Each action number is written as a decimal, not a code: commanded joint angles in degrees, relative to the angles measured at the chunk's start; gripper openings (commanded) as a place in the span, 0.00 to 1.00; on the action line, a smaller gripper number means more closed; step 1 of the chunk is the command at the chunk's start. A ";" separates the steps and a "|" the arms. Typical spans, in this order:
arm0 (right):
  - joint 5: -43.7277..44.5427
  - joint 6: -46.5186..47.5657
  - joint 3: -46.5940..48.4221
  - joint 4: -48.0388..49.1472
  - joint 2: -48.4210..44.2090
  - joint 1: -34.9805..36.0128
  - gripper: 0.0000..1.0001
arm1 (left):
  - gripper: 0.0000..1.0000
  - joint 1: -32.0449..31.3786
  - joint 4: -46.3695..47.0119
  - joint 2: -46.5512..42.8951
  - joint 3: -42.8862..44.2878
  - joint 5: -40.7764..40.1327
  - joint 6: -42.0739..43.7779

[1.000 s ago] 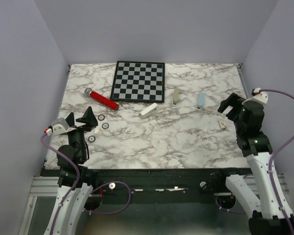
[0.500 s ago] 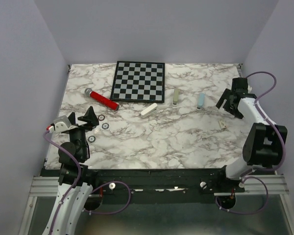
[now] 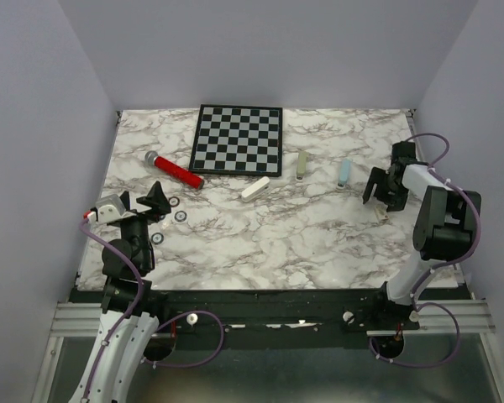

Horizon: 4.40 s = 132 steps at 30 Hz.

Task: Load the staples into the stapler

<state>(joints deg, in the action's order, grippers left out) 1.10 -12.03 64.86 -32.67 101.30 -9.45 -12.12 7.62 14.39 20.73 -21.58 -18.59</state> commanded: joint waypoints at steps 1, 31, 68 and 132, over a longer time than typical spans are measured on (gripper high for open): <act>-3.30 3.33 1.06 -1.26 1.97 -1.18 0.81 | 0.99 -0.19 2.05 0.28 -0.69 1.37 0.75; -1.82 5.79 -7.55 -1.87 -1.98 7.25 0.56 | 0.99 -0.80 1.79 -0.86 -0.78 3.30 0.22; -12.00 31.46 13.98 -3.11 9.89 60.17 0.61 | 0.99 -0.98 -11.39 21.37 6.43 32.13 -16.73; -14.73 -40.26 -33.13 48.75 -10.51 47.60 0.66 | 0.41 -21.45 -4.37 79.38 21.81 48.30 -24.65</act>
<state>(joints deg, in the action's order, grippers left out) -13.19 -52.56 31.77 17.47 88.53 38.24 -33.15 3.77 92.64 41.15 24.97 -44.07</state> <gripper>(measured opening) 0.667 0.459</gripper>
